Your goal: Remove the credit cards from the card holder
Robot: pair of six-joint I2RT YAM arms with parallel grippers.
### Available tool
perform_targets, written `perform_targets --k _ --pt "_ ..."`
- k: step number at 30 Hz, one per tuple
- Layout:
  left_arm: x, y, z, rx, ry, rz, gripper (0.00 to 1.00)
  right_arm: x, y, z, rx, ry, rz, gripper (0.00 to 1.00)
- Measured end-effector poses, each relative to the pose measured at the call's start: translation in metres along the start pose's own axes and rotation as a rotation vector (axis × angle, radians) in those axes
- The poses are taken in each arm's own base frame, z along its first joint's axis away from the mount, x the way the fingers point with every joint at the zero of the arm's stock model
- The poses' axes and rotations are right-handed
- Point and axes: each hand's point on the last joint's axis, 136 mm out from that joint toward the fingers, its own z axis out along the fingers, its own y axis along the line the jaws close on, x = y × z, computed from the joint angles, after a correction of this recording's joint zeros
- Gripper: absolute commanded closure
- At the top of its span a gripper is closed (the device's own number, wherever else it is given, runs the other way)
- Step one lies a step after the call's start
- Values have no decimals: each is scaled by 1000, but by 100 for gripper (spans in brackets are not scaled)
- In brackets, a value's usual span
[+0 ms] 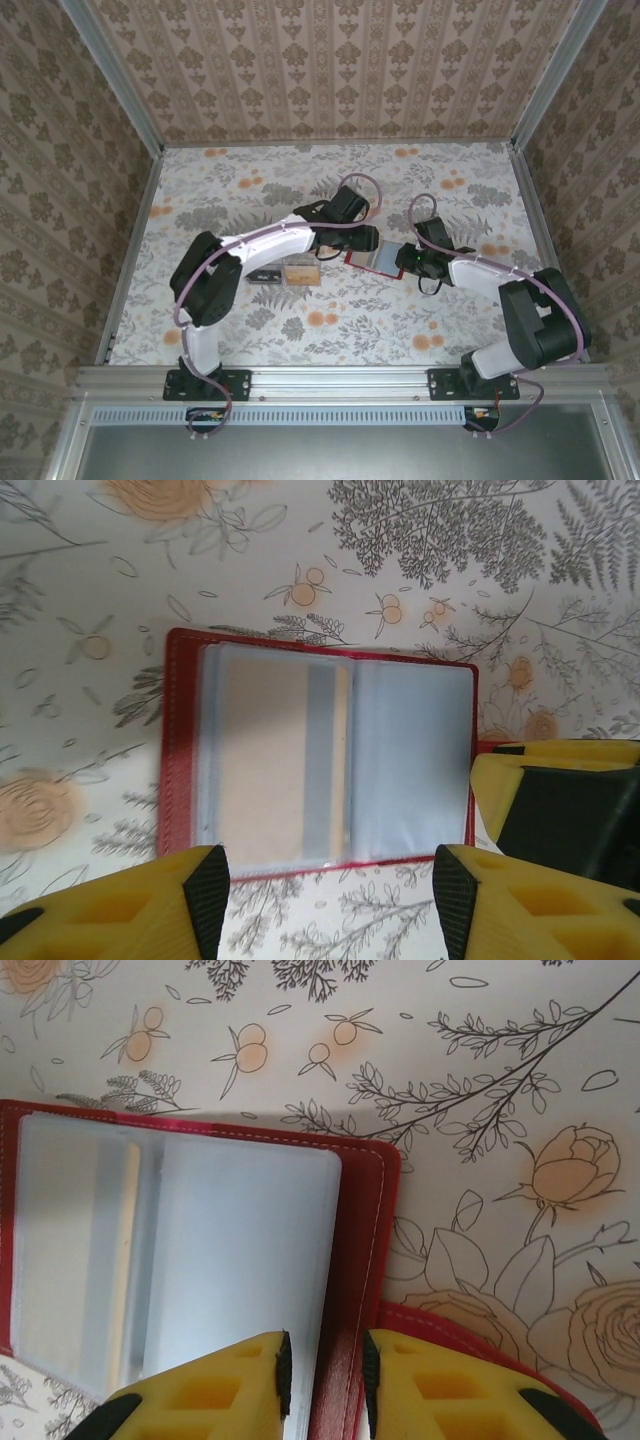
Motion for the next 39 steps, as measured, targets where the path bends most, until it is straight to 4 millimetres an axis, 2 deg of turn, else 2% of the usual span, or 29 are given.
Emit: perform_targets --k 6,11,21,39 --pt "8 0 32 16 62 -15 41 4 -4 7 1 25 17 72" --pt "14 11 46 3 94 -44 41 3 -2 9 -9 23 19 76" --pt "6 19 47 -14 70 -61 40 4 -2 10 -13 28 19 78" --pt "9 28 48 -52 70 -64 40 4 -2 10 -13 29 19 78"
